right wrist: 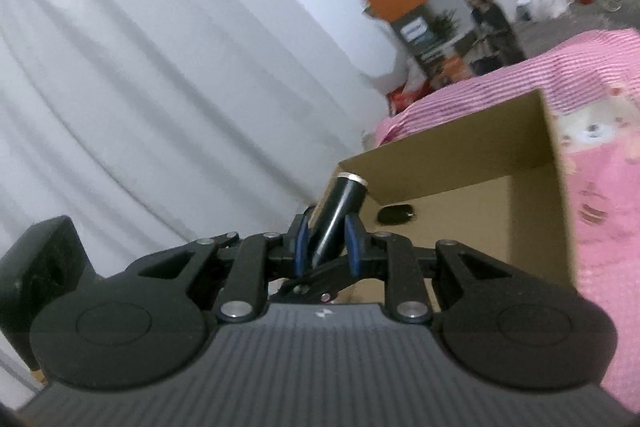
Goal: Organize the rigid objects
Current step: 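Carry the black cylinder into the cardboard box and open the right tool, then move the right tool out of the box to the green glue stick, then close the right tool around the green glue stick and lift it, then carry the green glue stick into the cardboard box and open the right tool, then withdraw the right tool from the box toward the pink plastic lid, then close the right tool on the rim of the pink plastic lid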
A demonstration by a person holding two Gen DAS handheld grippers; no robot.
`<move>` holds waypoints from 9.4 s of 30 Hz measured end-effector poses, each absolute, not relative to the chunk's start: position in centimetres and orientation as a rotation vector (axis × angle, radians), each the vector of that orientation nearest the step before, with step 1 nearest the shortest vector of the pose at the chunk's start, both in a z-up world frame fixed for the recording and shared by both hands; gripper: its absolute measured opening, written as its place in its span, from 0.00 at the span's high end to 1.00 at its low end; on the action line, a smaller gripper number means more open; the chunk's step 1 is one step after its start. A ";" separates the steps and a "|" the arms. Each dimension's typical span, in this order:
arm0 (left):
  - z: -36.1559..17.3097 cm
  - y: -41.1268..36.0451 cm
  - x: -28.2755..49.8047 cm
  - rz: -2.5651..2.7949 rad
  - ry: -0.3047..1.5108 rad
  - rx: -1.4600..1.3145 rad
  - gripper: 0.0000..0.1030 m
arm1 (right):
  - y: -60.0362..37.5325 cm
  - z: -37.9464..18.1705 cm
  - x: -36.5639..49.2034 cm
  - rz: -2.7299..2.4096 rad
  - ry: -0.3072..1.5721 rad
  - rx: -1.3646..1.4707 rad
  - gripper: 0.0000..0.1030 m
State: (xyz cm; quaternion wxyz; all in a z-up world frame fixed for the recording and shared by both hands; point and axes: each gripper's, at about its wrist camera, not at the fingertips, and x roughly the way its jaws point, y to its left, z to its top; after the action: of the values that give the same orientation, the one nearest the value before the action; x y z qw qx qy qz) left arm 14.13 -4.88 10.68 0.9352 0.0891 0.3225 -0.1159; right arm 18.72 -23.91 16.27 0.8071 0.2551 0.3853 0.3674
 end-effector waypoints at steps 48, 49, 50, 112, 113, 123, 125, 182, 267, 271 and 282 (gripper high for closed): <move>9.1 -2.9 8.6 -0.343 0.687 0.108 0.21 | -33.0 14.1 14.1 0.639 0.868 0.599 0.56; 8.8 -3.6 8.1 -0.361 0.683 0.116 0.21 | -33.7 13.7 13.4 0.616 0.863 0.595 0.56; 8.5 -4.3 7.6 -0.377 0.679 0.126 0.20 | -34.5 13.3 12.8 0.594 0.861 0.592 0.56; -5.3 -17.4 15.0 -0.460 0.941 0.288 0.81 | -35.3 -3.3 17.4 0.404 1.119 0.705 0.80; -5.2 -17.2 15.0 -0.461 0.942 0.282 0.82 | -35.3 -3.4 17.3 0.402 1.117 0.703 0.81; -3.8 -16.6 13.6 -0.472 0.886 0.270 0.82 | -35.9 -2.5 15.7 0.411 1.078 0.721 0.85; -3.4 -16.5 13.3 -0.474 0.874 0.264 0.82 | -36.0 -1.9 15.3 0.414 1.067 0.719 0.85; 2.3 5.0 26.5 -0.132 1.100 0.063 0.81 | -9.4 4.0 34.9 0.674 1.423 0.492 0.84; -5.0 -12.7 6.3 -0.545 0.787 0.322 0.22 | -28.2 1.5 10.0 0.430 1.098 0.107 0.78; -5.3 -13.6 6.0 -0.560 0.779 0.342 0.22 | -29.8 1.5 9.7 0.410 1.090 0.140 0.78; -5.9 -14.5 7.1 -0.527 0.791 0.379 0.27 | -30.3 1.3 9.4 0.417 1.063 0.168 0.77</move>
State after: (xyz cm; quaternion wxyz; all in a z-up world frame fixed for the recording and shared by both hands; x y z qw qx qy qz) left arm 7.07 -14.50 -5.95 0.8720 0.1815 0.3784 -0.2521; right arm 9.40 -30.33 1.26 0.8380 0.0792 0.5026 0.1971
